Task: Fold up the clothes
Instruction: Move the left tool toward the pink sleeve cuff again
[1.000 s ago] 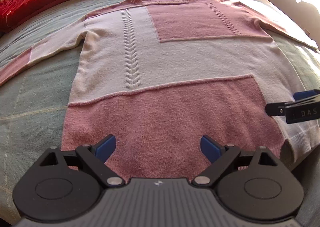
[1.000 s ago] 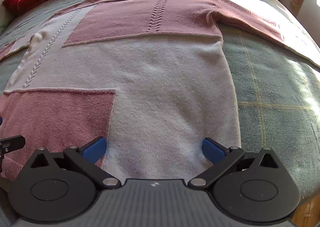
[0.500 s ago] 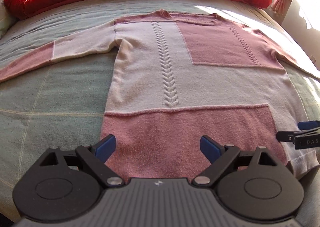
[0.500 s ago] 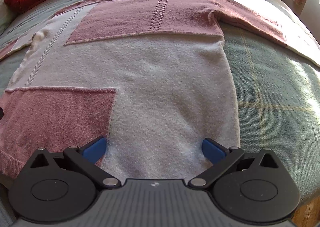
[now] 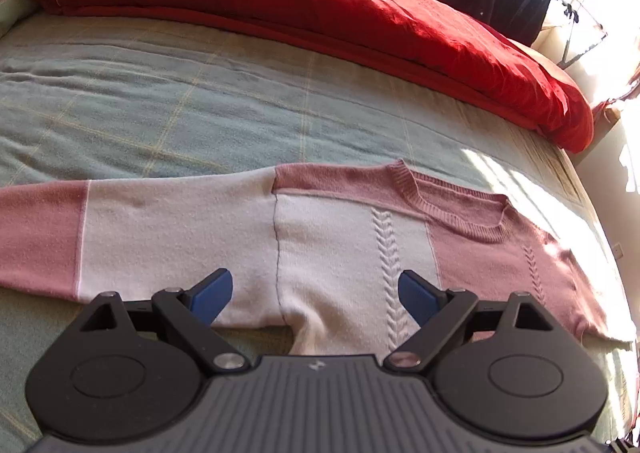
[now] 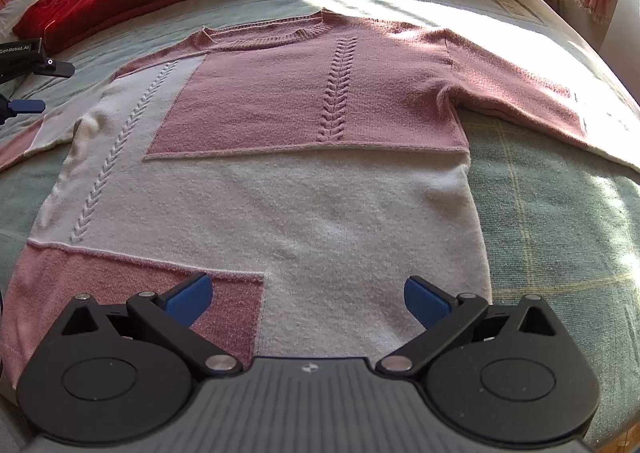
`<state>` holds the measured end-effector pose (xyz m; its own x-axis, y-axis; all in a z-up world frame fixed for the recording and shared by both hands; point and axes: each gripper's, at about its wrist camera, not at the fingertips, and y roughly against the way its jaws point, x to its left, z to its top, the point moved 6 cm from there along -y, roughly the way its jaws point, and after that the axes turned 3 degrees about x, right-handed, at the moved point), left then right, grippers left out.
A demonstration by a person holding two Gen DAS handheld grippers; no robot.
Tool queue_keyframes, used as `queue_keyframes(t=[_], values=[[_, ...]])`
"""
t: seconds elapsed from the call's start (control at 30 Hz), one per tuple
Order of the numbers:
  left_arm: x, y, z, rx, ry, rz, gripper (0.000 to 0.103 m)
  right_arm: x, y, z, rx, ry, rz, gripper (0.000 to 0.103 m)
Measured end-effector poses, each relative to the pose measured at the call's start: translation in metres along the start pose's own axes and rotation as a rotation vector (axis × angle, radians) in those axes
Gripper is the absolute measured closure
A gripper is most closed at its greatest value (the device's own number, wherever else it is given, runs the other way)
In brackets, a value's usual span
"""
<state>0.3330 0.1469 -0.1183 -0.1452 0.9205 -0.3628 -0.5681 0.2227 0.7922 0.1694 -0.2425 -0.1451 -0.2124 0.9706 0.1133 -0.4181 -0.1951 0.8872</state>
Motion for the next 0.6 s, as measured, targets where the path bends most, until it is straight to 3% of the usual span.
queue_keyframes(t=[0.1,0.23,0.37,0.6], values=[[0.011,-0.034,0.03,0.012,0.111,-0.093,0.014,0.004,-0.005,0.014,-0.017,-0.008,0.016,0.0],[0.025,-0.077,0.049,0.019,0.132,-0.047,0.014,0.007,-0.012,0.027,-0.021,-0.004,0.029,0.0],[0.038,-0.111,0.058,0.06,0.184,-0.063,0.014,0.01,-0.019,0.033,-0.024,0.007,0.036,0.0],[0.037,-0.13,0.082,0.032,0.158,-0.024,0.013,0.014,-0.026,0.034,-0.01,-0.003,0.061,0.0]])
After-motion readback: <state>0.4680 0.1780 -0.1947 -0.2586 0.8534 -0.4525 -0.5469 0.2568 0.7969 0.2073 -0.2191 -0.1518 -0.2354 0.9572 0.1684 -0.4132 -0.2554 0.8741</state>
